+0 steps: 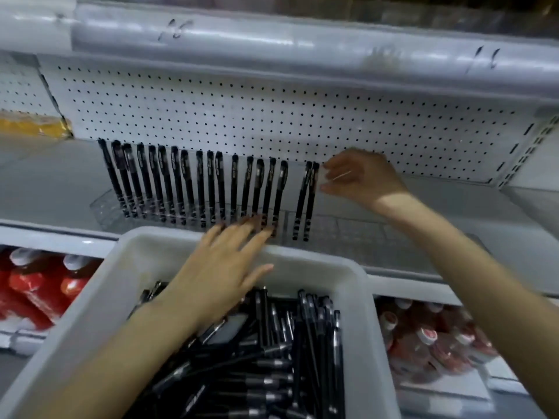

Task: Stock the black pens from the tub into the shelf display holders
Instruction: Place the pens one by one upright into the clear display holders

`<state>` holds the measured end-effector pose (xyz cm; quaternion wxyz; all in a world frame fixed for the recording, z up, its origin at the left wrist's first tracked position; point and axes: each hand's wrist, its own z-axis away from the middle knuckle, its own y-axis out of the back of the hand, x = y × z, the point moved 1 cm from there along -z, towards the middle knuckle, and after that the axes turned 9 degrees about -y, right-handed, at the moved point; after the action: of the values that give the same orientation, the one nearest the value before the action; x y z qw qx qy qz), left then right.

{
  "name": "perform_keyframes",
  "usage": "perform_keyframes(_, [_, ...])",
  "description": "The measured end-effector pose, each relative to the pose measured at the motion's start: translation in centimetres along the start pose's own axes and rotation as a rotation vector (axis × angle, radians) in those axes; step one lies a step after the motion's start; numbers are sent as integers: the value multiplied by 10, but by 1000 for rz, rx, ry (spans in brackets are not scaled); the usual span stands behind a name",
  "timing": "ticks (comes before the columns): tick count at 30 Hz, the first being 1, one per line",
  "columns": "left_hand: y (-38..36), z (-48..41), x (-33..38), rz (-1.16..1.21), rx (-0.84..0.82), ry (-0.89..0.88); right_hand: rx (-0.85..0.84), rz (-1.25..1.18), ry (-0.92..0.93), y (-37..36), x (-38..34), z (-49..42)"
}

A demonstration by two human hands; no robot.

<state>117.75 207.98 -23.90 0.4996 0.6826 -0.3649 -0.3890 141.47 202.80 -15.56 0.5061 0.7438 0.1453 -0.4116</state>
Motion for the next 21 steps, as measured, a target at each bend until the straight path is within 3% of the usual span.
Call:
perform_keyframes(3, [7, 14, -4, 111, -9, 8, 60, -59, 45, 2, -6, 28])
perform_keyframes(11, [26, 95, -14, 78, -10, 175, -379, 56, 75, -70, -1, 130])
perform_keyframes(21, [18, 130, -16, 227, -7, 322, -504, 262, -38, -104, 39, 139])
